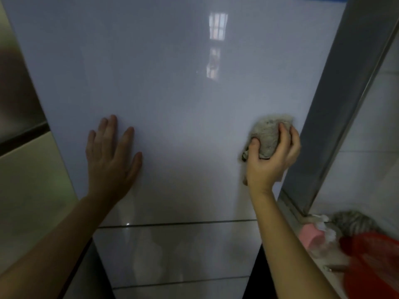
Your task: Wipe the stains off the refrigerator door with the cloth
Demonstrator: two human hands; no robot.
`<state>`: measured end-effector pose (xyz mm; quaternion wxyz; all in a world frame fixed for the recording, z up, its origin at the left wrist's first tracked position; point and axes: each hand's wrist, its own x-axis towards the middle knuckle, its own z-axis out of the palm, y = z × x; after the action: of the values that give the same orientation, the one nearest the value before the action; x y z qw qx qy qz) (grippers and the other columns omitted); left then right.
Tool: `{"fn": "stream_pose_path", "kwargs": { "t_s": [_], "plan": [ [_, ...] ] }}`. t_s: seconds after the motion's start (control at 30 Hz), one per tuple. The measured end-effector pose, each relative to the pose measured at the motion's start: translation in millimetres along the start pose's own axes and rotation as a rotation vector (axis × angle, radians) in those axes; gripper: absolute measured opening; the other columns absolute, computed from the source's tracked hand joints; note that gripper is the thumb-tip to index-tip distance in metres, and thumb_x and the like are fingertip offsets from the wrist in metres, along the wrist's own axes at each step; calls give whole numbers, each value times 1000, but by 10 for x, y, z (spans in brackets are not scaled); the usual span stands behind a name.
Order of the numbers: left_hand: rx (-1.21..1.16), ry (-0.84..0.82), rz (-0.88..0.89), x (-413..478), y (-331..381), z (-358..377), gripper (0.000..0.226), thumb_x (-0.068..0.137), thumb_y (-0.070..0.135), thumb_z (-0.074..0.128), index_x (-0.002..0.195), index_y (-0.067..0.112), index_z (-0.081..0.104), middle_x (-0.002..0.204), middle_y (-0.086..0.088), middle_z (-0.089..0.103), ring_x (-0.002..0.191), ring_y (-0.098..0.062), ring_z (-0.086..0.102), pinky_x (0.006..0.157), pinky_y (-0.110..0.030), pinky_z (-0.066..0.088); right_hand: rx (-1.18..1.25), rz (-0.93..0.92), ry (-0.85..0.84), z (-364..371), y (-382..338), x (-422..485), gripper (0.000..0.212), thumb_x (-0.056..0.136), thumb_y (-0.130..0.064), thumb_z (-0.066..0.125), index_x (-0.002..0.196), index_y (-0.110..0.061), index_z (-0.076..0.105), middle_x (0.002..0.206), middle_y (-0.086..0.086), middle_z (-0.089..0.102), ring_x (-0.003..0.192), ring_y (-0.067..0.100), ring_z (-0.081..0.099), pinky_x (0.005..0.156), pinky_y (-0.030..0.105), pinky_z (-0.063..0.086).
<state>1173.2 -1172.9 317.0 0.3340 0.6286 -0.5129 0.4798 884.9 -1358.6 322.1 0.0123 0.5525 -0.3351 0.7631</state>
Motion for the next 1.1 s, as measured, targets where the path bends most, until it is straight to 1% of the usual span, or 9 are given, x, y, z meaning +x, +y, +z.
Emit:
{"fn": "stream_pose_path", "kwargs": {
  "t_s": [0.1, 0.17, 0.23, 0.4, 0.47, 0.57, 0.87, 1.0, 1.1],
  "plan": [
    [4, -20, 14, -32, -16, -7, 54, 101, 32, 52, 147, 5, 44, 159, -30, 30, 149, -46, 28, 124, -59, 19, 37, 197, 119, 57, -60, -318, 58, 88, -22, 73, 141, -7, 54, 147, 15, 46, 137, 26, 43, 115, 35, 33],
    [-4, -41, 42, -48, -59, -34, 53, 102, 32, 52, 148, 5, 44, 159, -30, 30, 150, -46, 28, 124, -58, 19, 33, 226, 144, 87, -117, -377, 57, 89, -21, 72, 141, -7, 54, 147, 15, 46, 137, 28, 43, 115, 41, 36],
    [-14, -62, 53, -72, -111, -73, 52, 102, 32, 51, 147, 5, 46, 159, -29, 31, 150, -44, 29, 123, -57, 21, 19, 205, 140, 115, -167, -366, 56, 89, -19, 73, 140, -7, 55, 147, 16, 46, 137, 27, 42, 115, 41, 35],
    [-38, -90, 33, -198, -281, -157, 51, 102, 30, 54, 146, 4, 49, 159, -28, 33, 150, -42, 30, 121, -60, 25, 19, 15, -29, 219, -381, -417, 57, 91, -32, 71, 142, -10, 55, 149, 10, 41, 137, 19, 37, 116, 36, 32],
    [-47, -102, 17, -263, -354, -184, 52, 102, 29, 55, 146, 5, 48, 160, -27, 32, 151, -42, 29, 121, -61, 26, 16, -146, -141, 296, -485, -486, 57, 93, -38, 68, 140, -9, 57, 148, 15, 43, 137, 24, 40, 116, 39, 32],
    [-49, -106, 12, -385, -432, -192, 52, 101, 29, 56, 147, 5, 47, 160, -27, 32, 151, -42, 29, 121, -59, 26, -2, -337, -259, 396, -563, -604, 55, 91, -34, 71, 139, -12, 58, 146, 19, 46, 135, 34, 45, 116, 42, 31],
    [-43, -93, -33, -572, -339, -95, 53, 101, 30, 55, 149, 7, 46, 160, -27, 31, 150, -44, 29, 119, -56, 30, -8, -429, -295, 328, -456, -568, 51, 92, -32, 70, 138, -14, 57, 142, 23, 50, 133, 34, 46, 112, 45, 35],
    [-24, -97, -35, -735, -280, -28, 55, 102, 32, 52, 151, 7, 43, 161, -27, 28, 151, -43, 27, 119, -53, 27, -5, -495, -339, 261, -273, -647, 53, 91, -32, 73, 139, -16, 57, 145, 16, 45, 133, 32, 46, 113, 39, 31],
    [-20, -118, -39, -921, -216, 35, 56, 103, 34, 49, 151, 7, 41, 162, -27, 26, 151, -44, 26, 119, -54, 27, -35, -588, -413, 133, 6, -750, 57, 88, -31, 75, 140, -20, 54, 147, 12, 42, 134, 31, 46, 112, 41, 34]
  ]
}}
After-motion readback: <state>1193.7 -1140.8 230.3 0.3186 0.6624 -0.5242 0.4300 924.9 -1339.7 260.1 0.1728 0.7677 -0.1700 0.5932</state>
